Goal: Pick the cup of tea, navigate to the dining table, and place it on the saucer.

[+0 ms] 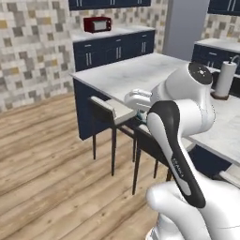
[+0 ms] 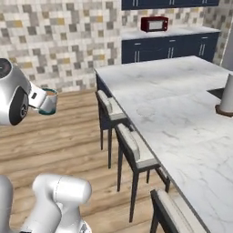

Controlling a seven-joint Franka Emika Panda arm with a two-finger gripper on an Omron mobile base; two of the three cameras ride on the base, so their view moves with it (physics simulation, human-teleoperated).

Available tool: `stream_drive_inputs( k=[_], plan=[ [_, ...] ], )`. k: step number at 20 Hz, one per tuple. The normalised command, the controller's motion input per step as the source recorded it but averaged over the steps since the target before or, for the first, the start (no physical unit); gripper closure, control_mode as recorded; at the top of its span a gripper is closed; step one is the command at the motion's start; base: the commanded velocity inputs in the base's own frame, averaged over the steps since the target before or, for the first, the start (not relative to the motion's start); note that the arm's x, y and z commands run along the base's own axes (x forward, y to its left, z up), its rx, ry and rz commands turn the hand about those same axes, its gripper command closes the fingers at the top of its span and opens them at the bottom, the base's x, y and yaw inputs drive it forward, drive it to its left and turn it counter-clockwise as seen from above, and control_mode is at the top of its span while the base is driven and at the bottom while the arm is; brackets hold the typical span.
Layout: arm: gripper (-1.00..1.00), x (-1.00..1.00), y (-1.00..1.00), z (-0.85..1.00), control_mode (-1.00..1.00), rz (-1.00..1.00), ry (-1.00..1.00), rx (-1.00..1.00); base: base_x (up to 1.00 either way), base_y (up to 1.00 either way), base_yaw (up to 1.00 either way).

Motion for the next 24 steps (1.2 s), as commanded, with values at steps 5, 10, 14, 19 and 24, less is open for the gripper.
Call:
stream_drive_inputs(
  k=[5, 10, 14, 19, 24],
  plan=[
    [1.00, 0.00, 0.00, 0.00, 1.00, 0.00, 0.00, 0.00, 0.55, 0.51, -0.36],
    [1.00, 0.00, 0.00, 0.00, 1.00, 0.00, 0.00, 0.00, 0.52, 0.49, -0.41],
    [1.00, 0.00, 0.00, 0.00, 1.00, 0.00, 0.00, 0.00, 0.51, 0.50, -0.42],
    [1.00, 0.00, 0.00, 0.00, 1.00, 0.00, 0.00, 0.00, 0.45, 0.51, -0.43],
    [1.00, 0.00, 0.00, 0.00, 1.00, 0.00, 0.00, 0.00, 0.36, 0.40, -0.44]
  ],
)
